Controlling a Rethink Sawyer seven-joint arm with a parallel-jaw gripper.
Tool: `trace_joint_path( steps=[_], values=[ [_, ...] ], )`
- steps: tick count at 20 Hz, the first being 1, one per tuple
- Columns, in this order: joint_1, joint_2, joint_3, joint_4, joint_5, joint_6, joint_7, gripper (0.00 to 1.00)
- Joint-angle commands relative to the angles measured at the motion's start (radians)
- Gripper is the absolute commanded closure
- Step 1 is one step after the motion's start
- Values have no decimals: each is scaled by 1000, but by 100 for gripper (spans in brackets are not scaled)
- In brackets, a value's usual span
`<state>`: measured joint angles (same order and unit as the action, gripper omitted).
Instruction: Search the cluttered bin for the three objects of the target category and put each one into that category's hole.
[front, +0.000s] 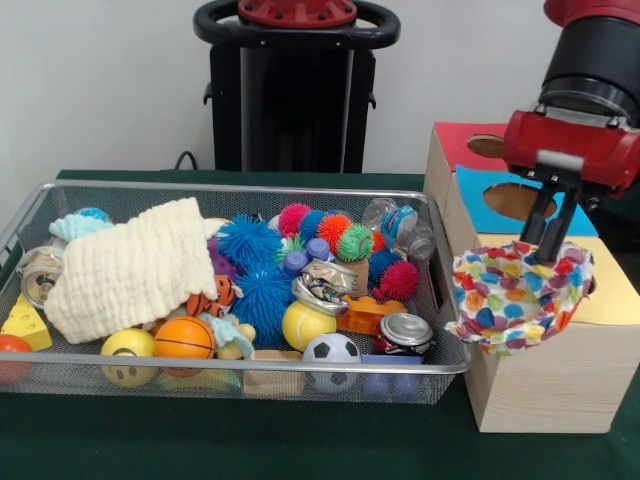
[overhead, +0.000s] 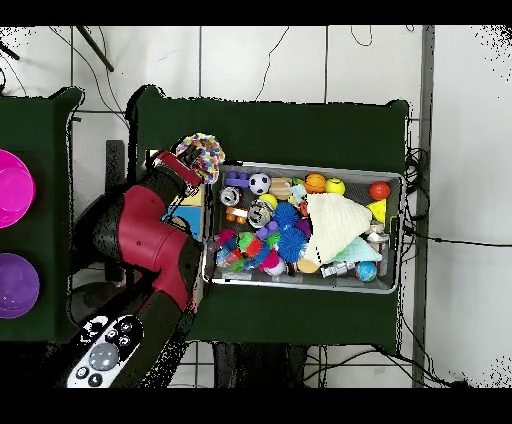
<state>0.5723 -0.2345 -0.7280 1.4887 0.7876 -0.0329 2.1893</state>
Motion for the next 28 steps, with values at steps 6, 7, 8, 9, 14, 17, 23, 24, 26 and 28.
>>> trace_joint_path(
  steps=[6, 7, 8, 9, 14, 17, 23, 24, 26, 28],
  values=[
    [-68, -47, 248, 137, -107, -63, 188, 100],
    [-69, -49, 251, 137, -109, -61, 189, 100],
    [-66, -47, 250, 136, -106, -59, 191, 100],
    [-61, -45, 247, 135, -100, -55, 195, 100],
    [-24, -28, 216, 125, -61, -21, 211, 100],
    [5, -21, 193, 122, -32, 10, 224, 100],
    [-4, -34, 219, 125, -26, 16, 226, 100],
    [-17, -44, 237, 130, -33, 11, 224, 100],
    [-13, -40, 236, 129, -27, 12, 228, 100],
    [-5, -35, 232, 126, -16, 20, 235, 100]
  ],
)
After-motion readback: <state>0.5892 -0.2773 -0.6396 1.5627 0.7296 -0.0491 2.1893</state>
